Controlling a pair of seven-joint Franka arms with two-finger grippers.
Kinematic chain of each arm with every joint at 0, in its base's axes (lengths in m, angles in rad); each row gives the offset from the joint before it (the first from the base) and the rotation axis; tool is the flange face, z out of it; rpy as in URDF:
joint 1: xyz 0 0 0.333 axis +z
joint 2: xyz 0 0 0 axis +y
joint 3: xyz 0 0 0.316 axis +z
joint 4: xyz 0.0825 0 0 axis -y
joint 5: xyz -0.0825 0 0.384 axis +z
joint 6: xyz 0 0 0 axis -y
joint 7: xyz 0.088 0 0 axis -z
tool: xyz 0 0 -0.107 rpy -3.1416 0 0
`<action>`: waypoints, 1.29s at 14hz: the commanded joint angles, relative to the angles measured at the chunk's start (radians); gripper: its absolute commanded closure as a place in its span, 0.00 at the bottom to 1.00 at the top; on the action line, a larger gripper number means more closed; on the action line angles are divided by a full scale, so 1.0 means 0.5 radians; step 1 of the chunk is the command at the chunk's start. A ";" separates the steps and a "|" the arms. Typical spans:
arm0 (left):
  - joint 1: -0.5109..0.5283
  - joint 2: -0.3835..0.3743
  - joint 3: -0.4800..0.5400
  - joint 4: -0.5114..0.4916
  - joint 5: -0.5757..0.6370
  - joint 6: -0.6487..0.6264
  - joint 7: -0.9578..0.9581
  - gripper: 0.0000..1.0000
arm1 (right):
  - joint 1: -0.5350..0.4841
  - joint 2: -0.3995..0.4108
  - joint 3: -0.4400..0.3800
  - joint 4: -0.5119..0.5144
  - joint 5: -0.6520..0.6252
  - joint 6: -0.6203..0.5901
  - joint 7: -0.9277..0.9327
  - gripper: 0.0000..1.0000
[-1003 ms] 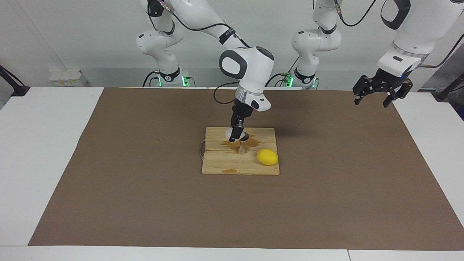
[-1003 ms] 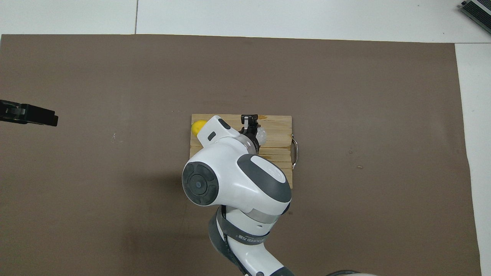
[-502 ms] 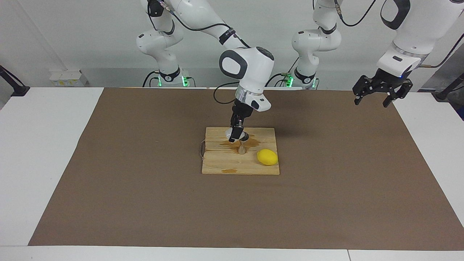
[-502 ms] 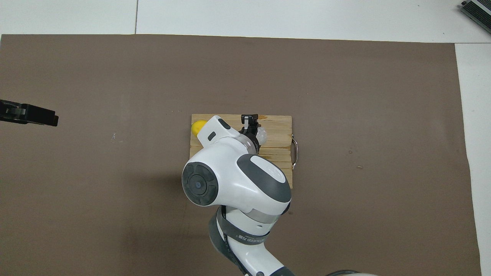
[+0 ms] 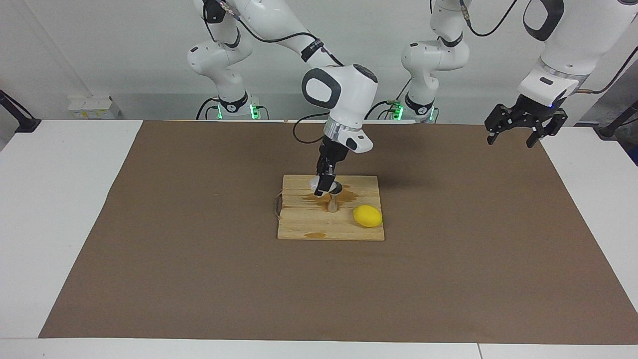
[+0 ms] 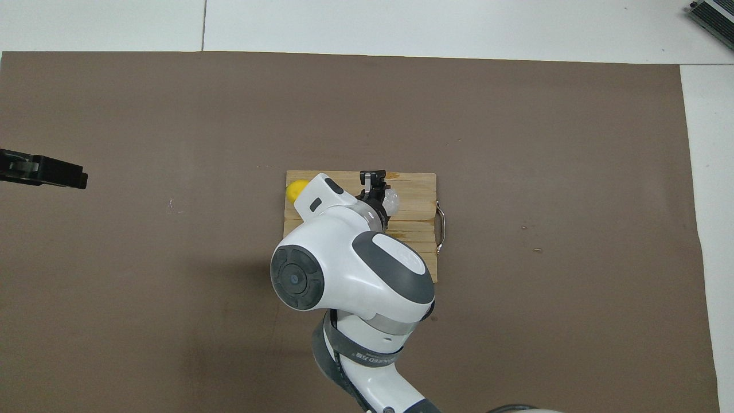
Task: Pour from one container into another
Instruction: 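Hold the glass cup tipped over the metal cup with the right gripper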
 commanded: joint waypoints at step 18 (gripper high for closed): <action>-0.021 0.001 0.006 -0.017 0.028 0.007 -0.015 0.00 | -0.099 -0.050 0.024 0.021 0.265 -0.001 0.070 0.57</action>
